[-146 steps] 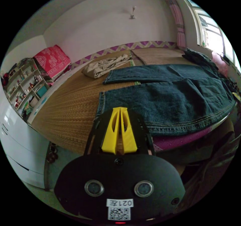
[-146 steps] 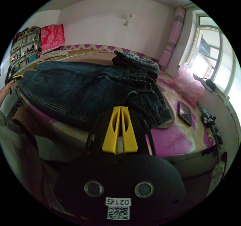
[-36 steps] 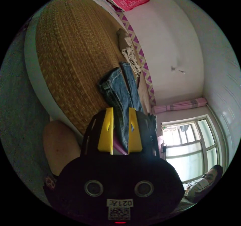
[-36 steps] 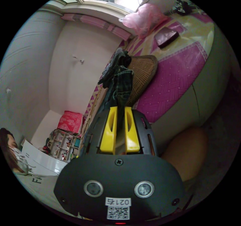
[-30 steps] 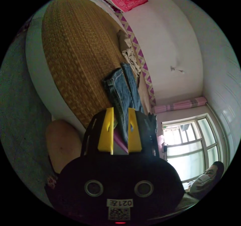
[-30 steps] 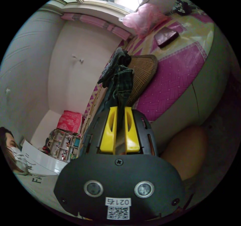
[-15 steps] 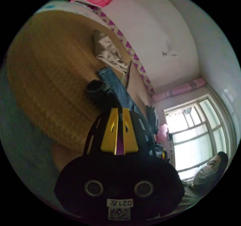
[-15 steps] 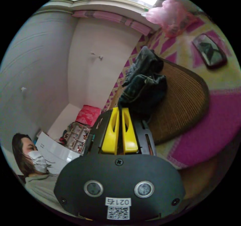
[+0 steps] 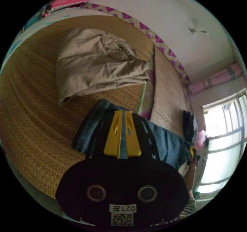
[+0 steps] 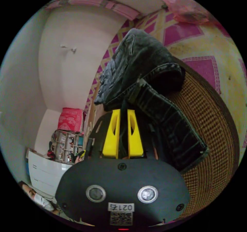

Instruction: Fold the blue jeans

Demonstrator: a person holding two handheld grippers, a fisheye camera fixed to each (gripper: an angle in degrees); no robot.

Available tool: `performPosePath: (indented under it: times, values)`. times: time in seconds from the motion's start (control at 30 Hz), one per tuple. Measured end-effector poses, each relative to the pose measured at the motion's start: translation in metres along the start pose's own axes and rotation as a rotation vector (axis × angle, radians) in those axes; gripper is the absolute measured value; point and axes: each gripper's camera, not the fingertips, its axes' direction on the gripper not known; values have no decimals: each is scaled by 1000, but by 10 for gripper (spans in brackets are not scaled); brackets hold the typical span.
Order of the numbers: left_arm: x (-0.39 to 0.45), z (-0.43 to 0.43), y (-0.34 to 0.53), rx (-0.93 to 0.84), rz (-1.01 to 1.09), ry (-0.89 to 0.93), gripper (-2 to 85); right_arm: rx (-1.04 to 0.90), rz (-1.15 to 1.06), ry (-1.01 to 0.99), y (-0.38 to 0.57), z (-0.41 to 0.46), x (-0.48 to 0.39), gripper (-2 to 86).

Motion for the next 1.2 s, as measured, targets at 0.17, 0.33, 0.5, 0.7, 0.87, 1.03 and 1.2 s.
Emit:
performPosePath:
  times: [0.17, 0.33, 0.5, 0.7, 0.87, 1.03, 1.2]
  values:
    - [-11, -6, 33, 19, 163, 210, -1, -114, -349, -11, 70, 5, -71, 20]
    - [18, 42, 70, -119, 358, 282, 48, -419, -772, 57, 190, 86, -164, -6]
    - [8, 73, 81, -150, 433, 110, -1, -504, -1030, 333, 298, 147, -196, -8]
    - [-57, 30, 89, 100, 155, 58, -6, -357, -1161, 519, 357, 155, -213, -7]
    - [-137, 39, 108, 99, -171, 362, 83, -348, -1118, 522, 365, 157, -217, -7]
    - [-136, 70, 115, 82, -205, 406, 133, -353, -1105, 505, 367, 153, -216, -6]
    - [-111, 94, 113, 96, -194, 291, 117, -360, -1080, 477, 363, 144, -210, -6]
